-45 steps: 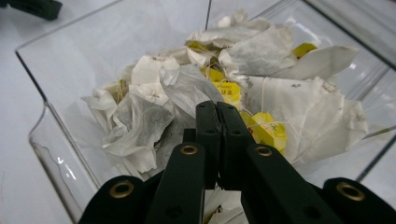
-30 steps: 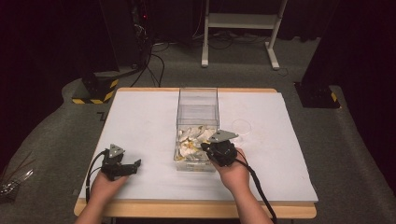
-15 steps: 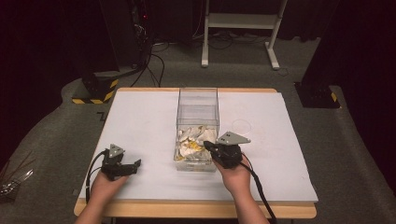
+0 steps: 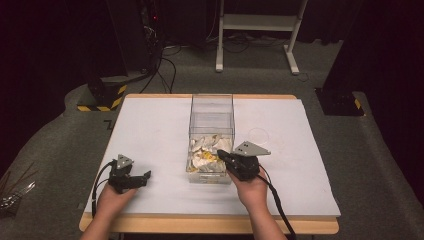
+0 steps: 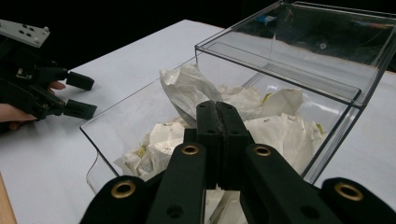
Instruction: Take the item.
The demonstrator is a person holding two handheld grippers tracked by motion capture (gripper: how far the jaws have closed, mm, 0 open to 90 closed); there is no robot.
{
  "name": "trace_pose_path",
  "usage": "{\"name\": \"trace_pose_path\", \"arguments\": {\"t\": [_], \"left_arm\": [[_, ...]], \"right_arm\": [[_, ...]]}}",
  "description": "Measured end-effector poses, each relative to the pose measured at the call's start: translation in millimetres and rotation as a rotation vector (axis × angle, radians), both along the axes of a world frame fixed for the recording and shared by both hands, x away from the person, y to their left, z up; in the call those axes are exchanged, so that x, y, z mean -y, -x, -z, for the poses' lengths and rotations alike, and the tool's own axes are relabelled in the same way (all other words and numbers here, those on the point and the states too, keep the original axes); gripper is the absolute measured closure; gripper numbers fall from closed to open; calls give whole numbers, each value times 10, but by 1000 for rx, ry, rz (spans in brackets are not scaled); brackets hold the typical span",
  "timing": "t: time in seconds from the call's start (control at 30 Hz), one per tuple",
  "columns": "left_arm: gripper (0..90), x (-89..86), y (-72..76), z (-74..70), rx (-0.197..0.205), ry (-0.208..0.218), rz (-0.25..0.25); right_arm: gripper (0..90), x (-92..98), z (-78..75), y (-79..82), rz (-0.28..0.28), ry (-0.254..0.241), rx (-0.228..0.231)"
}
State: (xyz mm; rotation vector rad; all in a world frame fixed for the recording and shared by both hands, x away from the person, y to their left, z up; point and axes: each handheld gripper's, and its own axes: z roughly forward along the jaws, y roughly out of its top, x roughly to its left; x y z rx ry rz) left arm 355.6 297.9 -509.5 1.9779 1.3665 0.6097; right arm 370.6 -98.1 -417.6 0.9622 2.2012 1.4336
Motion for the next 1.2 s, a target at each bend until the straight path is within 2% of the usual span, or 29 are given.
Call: {"name": "trace_pose_path", "arguments": {"t": [0.17, 0.6, 1.2], "left_arm": [[138, -1, 0, -1, -2, 0, 1], [138, 0, 0, 0, 0, 1, 0], [138, -1, 0, -1, -2, 0, 1]], "right_arm": [[896, 4, -15, 3, -5, -23, 13], [895, 6, -50, 25, -1, -34, 28], [895, 55, -137, 64, 5, -83, 62]]}}
